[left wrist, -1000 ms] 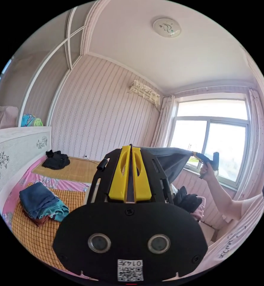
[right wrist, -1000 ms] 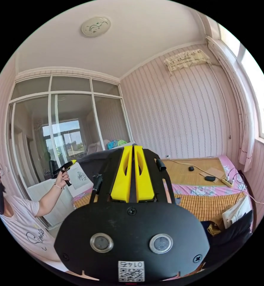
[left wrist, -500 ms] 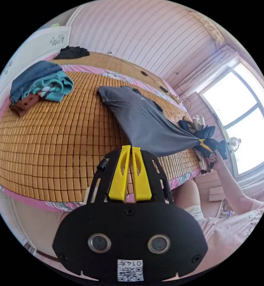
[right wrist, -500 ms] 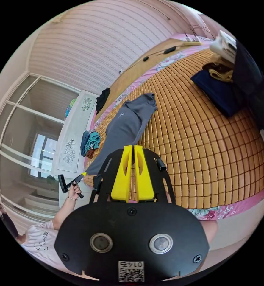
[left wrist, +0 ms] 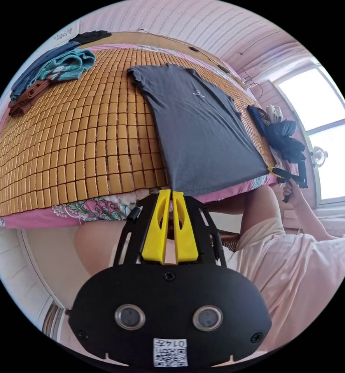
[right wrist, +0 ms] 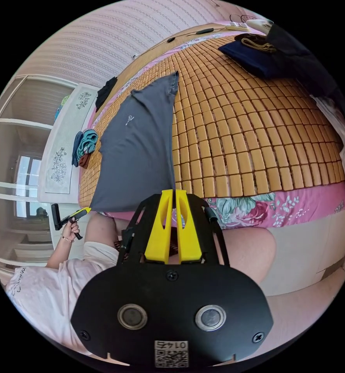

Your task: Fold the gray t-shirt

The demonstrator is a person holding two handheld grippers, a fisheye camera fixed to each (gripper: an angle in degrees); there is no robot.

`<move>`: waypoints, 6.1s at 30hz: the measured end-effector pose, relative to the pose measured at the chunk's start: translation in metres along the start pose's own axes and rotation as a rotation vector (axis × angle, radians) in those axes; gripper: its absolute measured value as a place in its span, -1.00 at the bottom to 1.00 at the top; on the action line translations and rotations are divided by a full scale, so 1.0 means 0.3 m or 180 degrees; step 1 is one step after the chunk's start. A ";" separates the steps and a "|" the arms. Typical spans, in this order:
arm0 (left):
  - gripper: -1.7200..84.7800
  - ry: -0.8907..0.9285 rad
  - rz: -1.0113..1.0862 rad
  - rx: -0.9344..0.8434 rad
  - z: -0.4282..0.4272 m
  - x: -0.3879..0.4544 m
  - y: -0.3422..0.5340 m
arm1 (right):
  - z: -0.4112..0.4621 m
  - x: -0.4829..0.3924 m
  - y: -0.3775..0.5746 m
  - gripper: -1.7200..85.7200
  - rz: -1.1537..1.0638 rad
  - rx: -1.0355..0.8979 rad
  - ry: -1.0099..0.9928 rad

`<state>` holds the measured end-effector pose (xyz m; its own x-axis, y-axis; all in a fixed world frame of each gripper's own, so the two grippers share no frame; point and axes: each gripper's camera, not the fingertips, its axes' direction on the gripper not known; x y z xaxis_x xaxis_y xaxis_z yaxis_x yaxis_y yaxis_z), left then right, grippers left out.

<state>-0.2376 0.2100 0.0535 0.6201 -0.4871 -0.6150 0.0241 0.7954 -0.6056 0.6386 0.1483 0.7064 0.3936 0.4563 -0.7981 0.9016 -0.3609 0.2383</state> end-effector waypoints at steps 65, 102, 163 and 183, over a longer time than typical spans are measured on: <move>-0.77 0.0012 -0.0387 0.0458 0.049 -0.847 -0.976 | 1.395 -1.668 -1.394 -0.88 -0.2887 -0.0766 0.0527; -0.81 0.0195 -0.0304 -0.0939 0.244 -0.649 -0.669 | 0.919 -0.526 -0.852 -0.74 0.0570 -0.1575 0.1334; -0.89 -0.0171 -0.0567 0.0819 0.210 -0.741 -0.786 | 1.577 -1.463 -1.679 -0.92 -0.1919 -0.0466 -0.0018; -0.86 -0.0188 0.0036 0.0279 0.449 -0.573 -0.888 | 1.696 -1.450 -1.934 -0.87 -0.1737 -0.0927 0.0248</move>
<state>-0.2451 0.1303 0.3887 0.6657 -0.4580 -0.5892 0.0839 0.8305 -0.5507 -0.1470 -0.2547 0.6336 -0.1356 0.5744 -0.8072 0.9841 0.1726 -0.0424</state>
